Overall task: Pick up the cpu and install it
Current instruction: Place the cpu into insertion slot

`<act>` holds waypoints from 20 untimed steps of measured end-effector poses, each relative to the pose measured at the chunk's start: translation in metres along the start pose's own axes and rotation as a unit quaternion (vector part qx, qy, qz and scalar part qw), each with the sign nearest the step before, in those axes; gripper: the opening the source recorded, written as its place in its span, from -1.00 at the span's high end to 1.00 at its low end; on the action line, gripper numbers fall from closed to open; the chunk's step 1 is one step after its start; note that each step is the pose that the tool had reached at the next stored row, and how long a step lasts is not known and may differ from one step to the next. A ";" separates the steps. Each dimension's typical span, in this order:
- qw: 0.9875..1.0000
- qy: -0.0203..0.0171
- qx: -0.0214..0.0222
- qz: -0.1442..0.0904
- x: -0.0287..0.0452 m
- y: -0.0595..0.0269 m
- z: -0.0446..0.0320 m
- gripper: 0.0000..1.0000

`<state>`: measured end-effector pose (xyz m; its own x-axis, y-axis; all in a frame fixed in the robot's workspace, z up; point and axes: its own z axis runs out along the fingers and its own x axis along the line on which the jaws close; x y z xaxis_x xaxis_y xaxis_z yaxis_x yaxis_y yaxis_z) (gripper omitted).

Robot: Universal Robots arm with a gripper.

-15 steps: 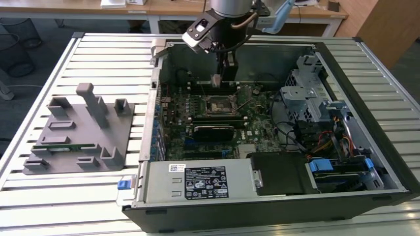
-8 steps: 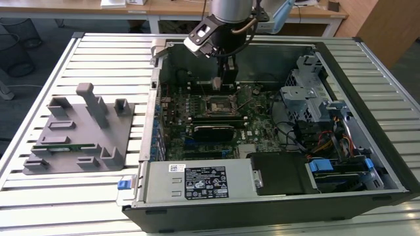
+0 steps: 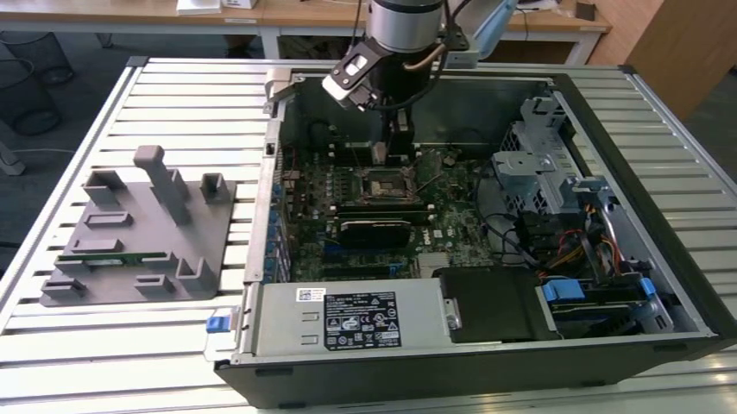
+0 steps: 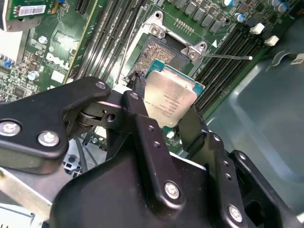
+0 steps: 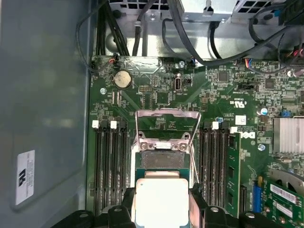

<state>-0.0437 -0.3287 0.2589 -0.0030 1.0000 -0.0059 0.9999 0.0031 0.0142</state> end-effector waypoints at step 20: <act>1.000 0.000 -0.012 0.000 -0.0013 -0.0025 0.0301 -0.06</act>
<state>-0.0458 -0.3302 0.2287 -0.0026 1.0000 -0.0062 0.9993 0.0028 0.0380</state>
